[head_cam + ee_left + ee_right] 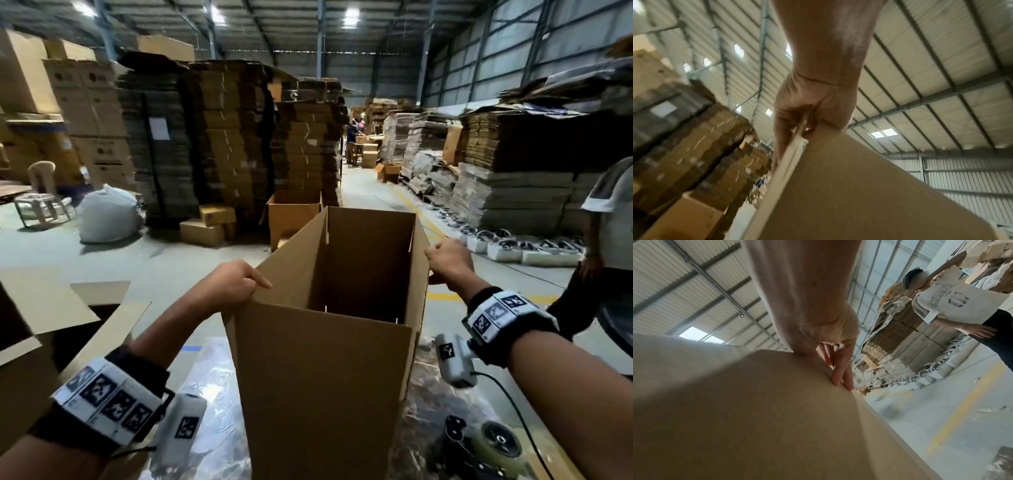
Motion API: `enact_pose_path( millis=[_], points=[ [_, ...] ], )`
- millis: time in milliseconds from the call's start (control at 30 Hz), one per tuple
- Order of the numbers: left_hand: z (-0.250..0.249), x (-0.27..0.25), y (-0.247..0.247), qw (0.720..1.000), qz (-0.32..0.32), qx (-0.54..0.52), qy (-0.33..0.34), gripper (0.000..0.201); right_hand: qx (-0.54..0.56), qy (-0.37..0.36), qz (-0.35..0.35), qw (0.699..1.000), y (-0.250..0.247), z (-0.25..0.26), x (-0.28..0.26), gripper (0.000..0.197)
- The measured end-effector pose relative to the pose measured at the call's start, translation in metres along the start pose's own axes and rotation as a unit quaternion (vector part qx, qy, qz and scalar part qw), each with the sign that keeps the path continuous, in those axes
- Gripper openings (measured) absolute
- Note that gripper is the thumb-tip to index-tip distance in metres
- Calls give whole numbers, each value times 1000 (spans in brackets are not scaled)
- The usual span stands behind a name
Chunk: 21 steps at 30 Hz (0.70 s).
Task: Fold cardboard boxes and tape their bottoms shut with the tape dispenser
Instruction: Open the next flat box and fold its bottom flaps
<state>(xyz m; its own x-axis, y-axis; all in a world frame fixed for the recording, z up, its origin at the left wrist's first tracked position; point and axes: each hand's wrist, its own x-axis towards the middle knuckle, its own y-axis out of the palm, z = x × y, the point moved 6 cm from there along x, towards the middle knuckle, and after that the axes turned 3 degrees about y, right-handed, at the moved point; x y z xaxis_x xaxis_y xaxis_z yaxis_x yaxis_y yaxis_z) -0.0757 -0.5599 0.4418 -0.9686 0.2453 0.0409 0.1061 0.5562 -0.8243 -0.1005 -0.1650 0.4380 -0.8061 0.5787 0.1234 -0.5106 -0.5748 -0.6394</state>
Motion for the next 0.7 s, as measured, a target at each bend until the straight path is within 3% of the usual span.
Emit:
enact_pose_path(
  millis=[100, 267, 367, 433, 500, 600, 633, 700],
  points=[
    [3, 3, 8, 999, 12, -37, -3, 30, 1, -16, 9, 1000, 6, 7, -6, 16],
    [6, 1, 12, 996, 57, -67, 13, 41, -65, -65, 16, 996, -16, 28, -23, 27],
    [2, 1, 16, 994, 71, -69, 41, 54, -38, -168, 31, 985, -40, 65, -72, 30],
    [-2, 0, 17, 996, 53, -28, 69, 62, 0, -211, 108, 972, -45, 88, -125, 26],
    [-11, -3, 12, 986, -22, 52, 154, 60, -11, -233, 198, 952, -41, 102, -179, 24],
    [-29, -17, 8, 911, -159, 131, 356, 49, -117, -243, 319, 908, -25, 100, -238, 41],
    [-31, -23, 12, 883, -172, 131, 416, 50, -169, -238, 352, 889, -18, 93, -250, 47],
    [-32, -29, 19, 858, -148, 110, 479, 53, -262, -226, 368, 863, -3, 75, -261, 51]
  ],
)
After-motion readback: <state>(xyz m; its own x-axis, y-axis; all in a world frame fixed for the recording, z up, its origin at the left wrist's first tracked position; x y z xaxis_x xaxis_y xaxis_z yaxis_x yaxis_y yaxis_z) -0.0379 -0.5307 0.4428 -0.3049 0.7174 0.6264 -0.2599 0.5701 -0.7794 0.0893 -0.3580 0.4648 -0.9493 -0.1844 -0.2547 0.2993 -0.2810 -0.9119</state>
